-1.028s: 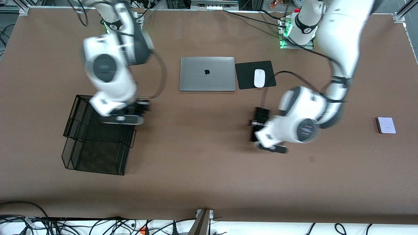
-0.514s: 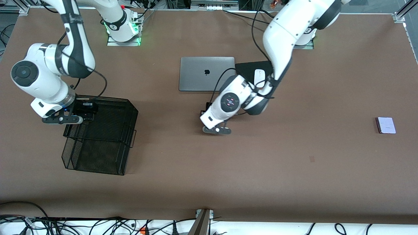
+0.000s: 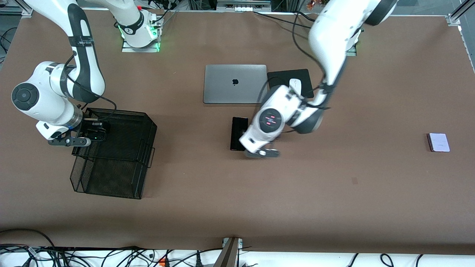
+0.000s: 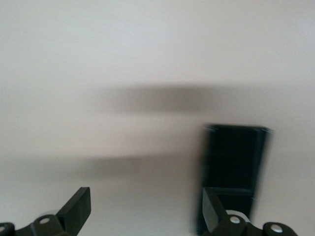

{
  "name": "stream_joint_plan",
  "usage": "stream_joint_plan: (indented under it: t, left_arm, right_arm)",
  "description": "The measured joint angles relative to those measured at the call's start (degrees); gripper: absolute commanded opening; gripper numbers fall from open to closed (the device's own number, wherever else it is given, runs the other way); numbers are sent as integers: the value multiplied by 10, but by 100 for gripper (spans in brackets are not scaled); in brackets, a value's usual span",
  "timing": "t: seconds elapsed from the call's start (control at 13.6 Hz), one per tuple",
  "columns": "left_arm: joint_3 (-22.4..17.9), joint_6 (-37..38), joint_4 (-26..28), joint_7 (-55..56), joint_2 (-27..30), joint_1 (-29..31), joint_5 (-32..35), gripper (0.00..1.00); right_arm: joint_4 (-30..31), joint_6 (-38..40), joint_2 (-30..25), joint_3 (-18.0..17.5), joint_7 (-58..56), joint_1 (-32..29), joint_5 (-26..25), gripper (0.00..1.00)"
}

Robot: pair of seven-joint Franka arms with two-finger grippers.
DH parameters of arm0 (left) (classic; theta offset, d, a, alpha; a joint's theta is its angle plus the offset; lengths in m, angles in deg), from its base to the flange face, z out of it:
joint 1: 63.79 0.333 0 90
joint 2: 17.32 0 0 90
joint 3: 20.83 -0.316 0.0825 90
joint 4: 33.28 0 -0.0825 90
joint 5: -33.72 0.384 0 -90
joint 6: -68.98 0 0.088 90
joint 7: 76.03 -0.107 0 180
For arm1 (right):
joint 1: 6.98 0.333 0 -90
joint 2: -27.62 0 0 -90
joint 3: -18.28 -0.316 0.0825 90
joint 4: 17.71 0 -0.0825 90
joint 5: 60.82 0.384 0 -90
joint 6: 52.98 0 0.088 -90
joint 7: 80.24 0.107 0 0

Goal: Place phones with both arms
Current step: 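Drop the flip phone into the basket while the left gripper sets down the tall phone, then reach the right gripper to the tall phone while the left gripper reaches the white phone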

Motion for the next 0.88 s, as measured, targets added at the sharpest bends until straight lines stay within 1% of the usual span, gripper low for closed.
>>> stream_joint_plan:
  t: [0.07,0.22,0.37,0.51,0.66,0.73,0.88]
  left_arm:
    - [-33,42,0,0,24,5,1,100]
    - [-106,107,0,-8,55,19,5,100]
    - [-168,158,1,-89,69,53,9,100]
    - [-216,175,1,-210,73,105,10,100]
    - [-236,170,6,-315,74,170,18,100]
    - [-237,149,10,-363,73,205,32,100]
    - [-236,75,20,-463,63,263,46,100]
  right_arm:
    - [-18,16,0,0,0,0,0,100]
    - [-77,85,-2,0,0,1,0,100]
    - [-147,161,-5,-1,8,7,0,100]
    - [-198,206,-6,-6,42,32,0,100]
    - [-224,225,-4,-11,116,84,0,100]
    - [-232,227,1,-14,159,115,0,100]
    - [-251,227,22,-17,240,176,3,100]
